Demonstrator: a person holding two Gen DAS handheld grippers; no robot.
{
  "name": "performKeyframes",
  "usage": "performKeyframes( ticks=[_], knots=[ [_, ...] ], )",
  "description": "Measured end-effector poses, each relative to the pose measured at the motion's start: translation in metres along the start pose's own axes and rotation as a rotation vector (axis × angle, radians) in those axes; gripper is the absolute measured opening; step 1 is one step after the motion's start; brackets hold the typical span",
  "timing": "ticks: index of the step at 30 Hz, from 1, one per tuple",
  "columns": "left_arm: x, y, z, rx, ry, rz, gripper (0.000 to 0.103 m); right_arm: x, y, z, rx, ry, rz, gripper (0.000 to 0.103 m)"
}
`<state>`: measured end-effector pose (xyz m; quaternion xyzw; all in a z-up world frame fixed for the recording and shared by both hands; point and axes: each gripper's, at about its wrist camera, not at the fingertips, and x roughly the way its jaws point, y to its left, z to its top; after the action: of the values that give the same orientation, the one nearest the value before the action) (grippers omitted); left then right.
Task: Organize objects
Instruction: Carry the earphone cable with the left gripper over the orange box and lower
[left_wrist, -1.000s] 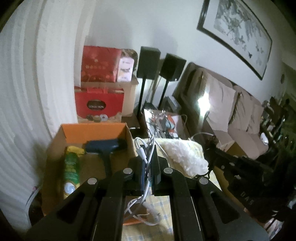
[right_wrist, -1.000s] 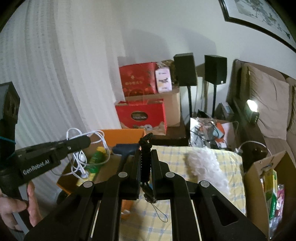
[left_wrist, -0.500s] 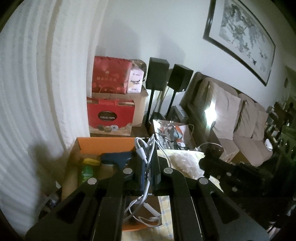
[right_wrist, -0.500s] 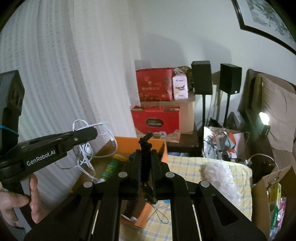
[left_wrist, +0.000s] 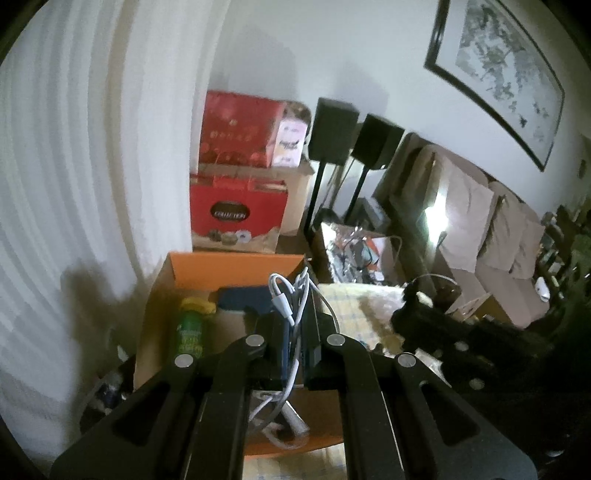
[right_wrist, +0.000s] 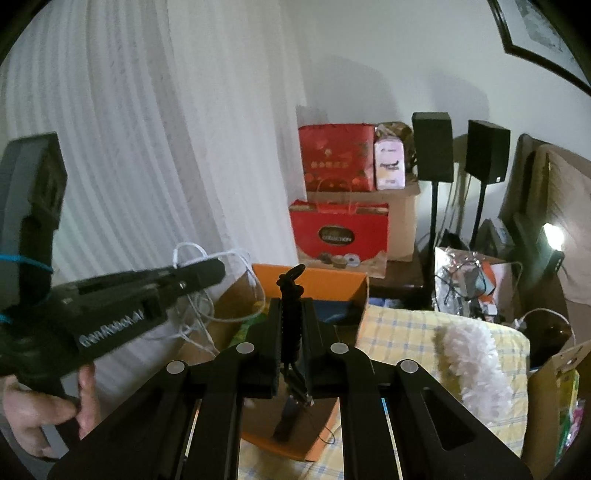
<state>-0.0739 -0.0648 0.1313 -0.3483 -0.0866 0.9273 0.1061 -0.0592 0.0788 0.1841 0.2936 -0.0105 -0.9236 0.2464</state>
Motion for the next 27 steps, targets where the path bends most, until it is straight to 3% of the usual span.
performKeyframes(
  ticks=[8,17,27],
  knots=[
    [0.037,0.016,-0.031,-0.017,0.077,0.023,0.005,0.023,-0.001,-0.008,0.013,0.034,0.001,0.008],
    [0.08,0.026,-0.065,-0.011,0.177,0.052,0.005,0.08,-0.016,-0.055,0.044,0.175,-0.02,0.008],
    [0.111,0.036,-0.1,-0.017,0.274,0.075,0.009,0.11,-0.026,-0.085,0.054,0.262,-0.041,0.011]
  ],
)
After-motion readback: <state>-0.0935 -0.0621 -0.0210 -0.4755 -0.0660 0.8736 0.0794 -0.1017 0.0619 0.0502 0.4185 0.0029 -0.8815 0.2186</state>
